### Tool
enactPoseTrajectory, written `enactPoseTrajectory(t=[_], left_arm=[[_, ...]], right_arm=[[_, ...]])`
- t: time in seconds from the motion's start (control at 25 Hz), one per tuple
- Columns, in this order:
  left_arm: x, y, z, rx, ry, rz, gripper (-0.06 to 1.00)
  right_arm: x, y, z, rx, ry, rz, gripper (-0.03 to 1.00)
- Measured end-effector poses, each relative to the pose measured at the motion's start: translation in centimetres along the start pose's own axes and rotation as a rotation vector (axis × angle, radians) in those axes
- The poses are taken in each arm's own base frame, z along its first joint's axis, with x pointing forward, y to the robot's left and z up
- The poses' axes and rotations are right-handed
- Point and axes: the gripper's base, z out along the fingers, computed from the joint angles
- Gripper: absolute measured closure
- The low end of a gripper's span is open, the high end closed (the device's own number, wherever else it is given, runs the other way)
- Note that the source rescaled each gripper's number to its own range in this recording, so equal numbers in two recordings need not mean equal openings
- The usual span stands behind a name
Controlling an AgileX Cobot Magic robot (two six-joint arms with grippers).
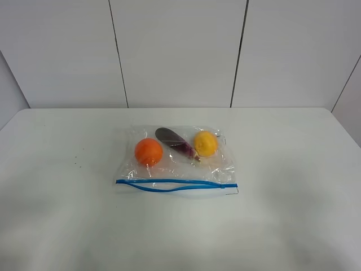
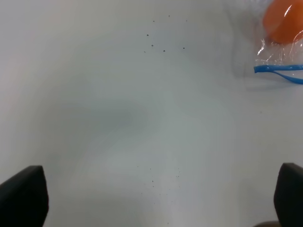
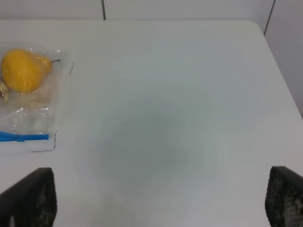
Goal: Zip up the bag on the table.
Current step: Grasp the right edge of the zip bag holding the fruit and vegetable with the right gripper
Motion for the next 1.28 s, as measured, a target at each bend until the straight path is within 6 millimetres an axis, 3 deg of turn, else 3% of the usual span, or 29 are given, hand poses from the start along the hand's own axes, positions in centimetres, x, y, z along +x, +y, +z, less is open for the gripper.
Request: enactPoseTrajectory(t=[0.36, 0.6, 0.72, 0.92, 1.04, 1.28], left_arm=[[0.0, 0.0, 0.0, 0.0, 0.0, 0.0, -0.06], [0.0, 0.0, 0.0, 0.0, 0.0, 0.0, -0.06], [0.0, 0.0, 0.0, 0.0, 0.0, 0.0, -0.06], [0.0, 0.0, 0.0, 0.0, 0.0, 0.0, -0.06], [0.0, 0.0, 0.0, 0.0, 0.0, 0.0, -0.06], [0.0, 0.0, 0.0, 0.0, 0.0, 0.0, -0.06]], right_arm=[[-0.3, 0.1, 0.0, -0.004, 0.007, 0.005, -0.03], [-5.8, 0.3, 1.3, -0.009, 0.119, 0.014, -0.03], [-8.8, 0.4, 3.7, -0.013, 0.222, 0.023, -0.03], [-12.2, 0.7, 9.7, -0.04, 0.415, 0.05, -0.03], [-12.6, 1.0, 14.0, -0.072, 0.538, 0.046, -0.03], [-10.2, 2.2, 22.8, -0.216, 0.721, 0.126, -0.03]])
